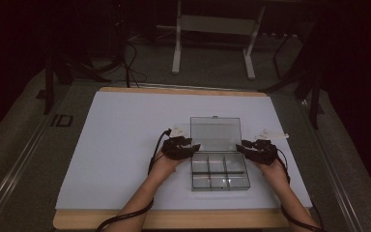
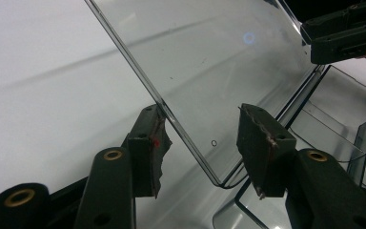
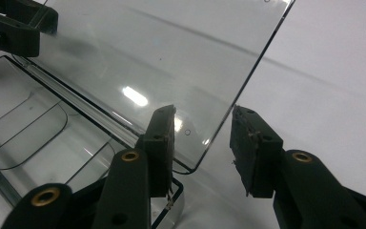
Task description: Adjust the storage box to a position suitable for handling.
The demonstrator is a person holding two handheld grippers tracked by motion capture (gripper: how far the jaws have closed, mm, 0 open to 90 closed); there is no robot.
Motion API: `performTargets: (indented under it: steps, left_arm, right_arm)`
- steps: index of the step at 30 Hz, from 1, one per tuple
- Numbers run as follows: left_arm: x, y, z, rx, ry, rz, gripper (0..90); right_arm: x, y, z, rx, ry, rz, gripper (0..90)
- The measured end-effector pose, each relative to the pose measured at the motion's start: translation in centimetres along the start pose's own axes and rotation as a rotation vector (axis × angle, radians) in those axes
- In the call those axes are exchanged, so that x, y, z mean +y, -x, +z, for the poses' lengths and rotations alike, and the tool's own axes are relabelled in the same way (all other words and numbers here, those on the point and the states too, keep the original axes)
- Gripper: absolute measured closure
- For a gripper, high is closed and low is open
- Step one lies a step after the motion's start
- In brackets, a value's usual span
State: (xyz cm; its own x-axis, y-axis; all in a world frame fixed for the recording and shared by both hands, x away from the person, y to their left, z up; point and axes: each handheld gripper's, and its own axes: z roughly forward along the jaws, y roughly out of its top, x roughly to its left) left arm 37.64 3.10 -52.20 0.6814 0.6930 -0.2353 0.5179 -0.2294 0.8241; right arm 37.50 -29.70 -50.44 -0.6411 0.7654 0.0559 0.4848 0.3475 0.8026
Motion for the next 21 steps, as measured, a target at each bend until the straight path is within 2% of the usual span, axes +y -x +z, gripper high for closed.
performTargets:
  steps: [5,6,11,13,15,18,21]
  left_arm:
    - [0.02,-0.15,0.13,0.005,-0.018,-0.040,50.6]
    - [0.03,-0.26,0.17,-0.001,-0.022,-0.059,49.5]
    - [-0.04,-0.51,0.20,-0.009,-0.035,-0.093,48.8]
    - [-0.04,-0.40,0.19,0.012,-0.040,-0.076,47.1]
    - [-0.02,-0.27,0.17,0.004,-0.038,-0.062,48.1]
    - [0.09,-0.06,0.09,0.013,-0.040,-0.026,48.1]
    - [0.11,0.15,-0.12,0.013,-0.034,-0.007,47.9]
  right_arm:
    - [0.04,-0.06,0.10,-0.003,-0.005,-0.001,60.9]
    - [0.06,-0.10,0.18,-0.004,-0.005,-0.001,61.2]
    - [0.12,-0.17,0.32,-0.007,-0.009,0.002,60.2]
    - [0.10,-0.14,0.37,-0.008,-0.013,0.006,59.5]
    - [0.08,-0.19,0.51,-0.014,-0.019,-0.003,58.5]
    - [0.10,-0.22,0.61,-0.010,-0.016,0.003,57.2]
    - [0.25,-0.26,0.63,-0.001,-0.025,0.004,55.0]
